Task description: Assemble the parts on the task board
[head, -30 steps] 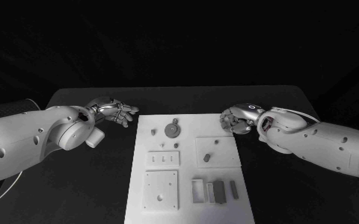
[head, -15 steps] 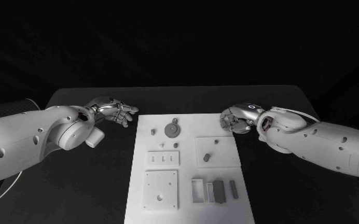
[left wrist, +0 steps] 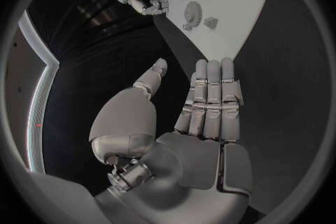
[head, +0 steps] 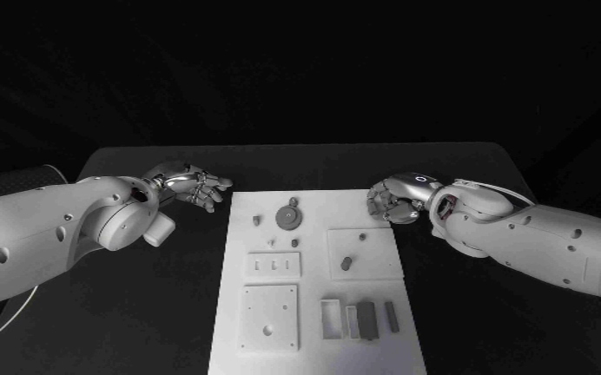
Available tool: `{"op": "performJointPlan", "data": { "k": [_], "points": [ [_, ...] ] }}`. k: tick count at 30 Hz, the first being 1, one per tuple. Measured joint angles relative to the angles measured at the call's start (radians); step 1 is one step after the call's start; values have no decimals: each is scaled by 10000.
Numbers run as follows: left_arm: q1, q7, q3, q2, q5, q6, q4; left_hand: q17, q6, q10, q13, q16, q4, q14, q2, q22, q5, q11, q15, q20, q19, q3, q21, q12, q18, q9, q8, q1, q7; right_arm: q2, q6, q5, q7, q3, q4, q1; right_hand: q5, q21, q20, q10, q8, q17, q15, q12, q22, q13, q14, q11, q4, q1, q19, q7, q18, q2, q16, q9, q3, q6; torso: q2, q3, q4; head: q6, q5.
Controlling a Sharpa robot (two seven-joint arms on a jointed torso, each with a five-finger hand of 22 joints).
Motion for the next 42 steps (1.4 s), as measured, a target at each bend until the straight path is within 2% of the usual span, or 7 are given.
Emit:
{"op": "performJointPlan", "data": {
  "k": [9, 12, 18, 23, 27, 33, 42],
  "points": [
    [0, 0, 0, 17, 1, -4, -6, -16, -1, -10, 24, 37, -26, 0, 40, 23, 0, -11, 0, 0, 0, 26, -35, 0, -4, 23, 0, 52, -1, -8, -17, 561, -54, 2, 144, 0, 0, 0, -36, 38, 39, 0, -1, 0, 0, -10, 4, -40, 0, -38, 38, -53, -4, 2, 0, 35, 0, 53, -2, 0, 2, 1, 20],
    [0, 31, 0, 30, 1, -34, -6, -21, 116, -9, 44, 80, -82, -35, 175, 53, 0, -11, -35, 0, 0, 89, -35, 0, -13, 50, 0, 280, -41, -21, -21, 678, -92, 9, 246, 0, 0, 0, -37, 52, 38, 8, -34, 32, 0, -10, 38, -54, 0, -73, 39, -80, -6, 36, 0, 47, 0, 80, -3, 0, 2, 7, 27],
    [0, 92, 0, 128, 2, -139, -4, -43, 410, 34, 46, 150, -2, -36, 256, 128, 0, -75, -36, 0, 0, 351, -34, 48, -52, 72, 95, 454, -60, -65, -21, 825, -200, 97, 573, 14, 0, 0, -37, 68, 37, 9, -33, 39, 0, -19, 39, -71, 27, -72, 40, -86, -8, 36, 0, 65, 28, 86, -7, -1, -4, 34, 66],
    [0, 55, 0, 350, 2, -284, 118, -56, 450, 30, 45, 190, 42, -36, 295, 160, 0, -79, -35, 0, 0, 454, -34, 48, -52, 61, 95, 494, -89, 17, -11, 931, -330, 164, 891, 178, 0, 40, -36, 69, 37, 9, -32, 39, 0, -19, 40, -72, 27, -72, 40, -87, -10, 35, 0, 85, 27, 88, -14, -11, -11, 67, 81],
    [1, -94, 3, 568, -16, -446, 229, -74, 450, 30, 45, 231, 43, -58, 308, 203, 0, -79, -13, 0, 0, 455, -34, 48, -53, -14, 48, 429, -89, 175, 18, 975, -447, 187, 1160, 446, 0, 40, -36, 69, 37, 8, -31, 39, 0, -29, 41, -73, 27, -72, 39, -88, -12, 35, 0, 87, 28, 88, -24, -13, -12, 105, 105],
    [43, -420, 9, 1009, -114, -635, 297, -96, 414, 29, 44, 298, 268, -72, 61, 263, 0, -79, 0, 0, 0, 341, -34, 5, -53, -58, 36, -14, -52, 620, 125, 1008, -628, 197, 1344, 735, 0, 40, -35, 85, 36, 8, -17, 39, 0, -28, 53, -89, 26, -72, 39, -88, -16, 35, 0, 96, 28, 88, -40, -32, -23, 188, 40],
    [160, -939, 18, 1522, -267, -640, 493, -96, 485, 164, 95, 466, 657, -34, -91, 346, 0, -131, -37, -12, 14, 34, -34, 4, 99, -102, 37, -855, -124, 1284, 287, 1028, -771, 193, 1296, 745, 0, 40, -34, 87, 35, 7, -15, 38, 0, -44, 54, -91, 26, -71, 38, -95, -21, 35, 0, 116, 28, 95, -57, -59, -8, 291, 12]
  ]
}}
